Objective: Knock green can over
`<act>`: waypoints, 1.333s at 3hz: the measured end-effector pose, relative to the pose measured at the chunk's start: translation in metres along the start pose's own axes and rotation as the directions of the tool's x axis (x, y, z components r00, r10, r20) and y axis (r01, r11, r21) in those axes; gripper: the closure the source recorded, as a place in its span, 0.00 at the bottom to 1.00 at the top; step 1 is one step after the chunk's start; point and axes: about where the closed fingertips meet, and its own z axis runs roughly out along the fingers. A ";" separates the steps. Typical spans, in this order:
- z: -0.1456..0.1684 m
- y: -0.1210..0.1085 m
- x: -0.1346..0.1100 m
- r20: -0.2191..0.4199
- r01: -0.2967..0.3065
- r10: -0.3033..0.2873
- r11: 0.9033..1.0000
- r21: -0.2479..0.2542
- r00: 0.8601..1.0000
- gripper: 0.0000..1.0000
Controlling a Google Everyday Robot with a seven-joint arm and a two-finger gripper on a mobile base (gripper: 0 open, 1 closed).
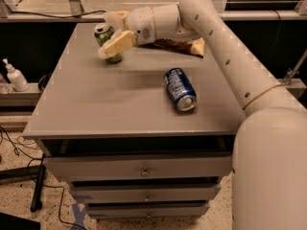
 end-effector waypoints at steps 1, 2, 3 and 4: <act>-0.006 0.030 -0.018 0.015 0.006 -0.006 0.999 -0.040 1.000 0.00; -0.010 0.047 -0.022 0.000 0.007 -0.007 0.999 -0.046 1.000 0.00; -0.022 0.041 -0.004 -0.065 -0.003 0.005 0.999 0.032 0.998 0.00; -0.028 0.015 0.030 -0.157 -0.009 0.032 0.989 0.144 0.987 0.00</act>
Offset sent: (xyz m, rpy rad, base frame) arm -0.0689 -0.0244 0.0206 -0.0257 -0.0036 0.0388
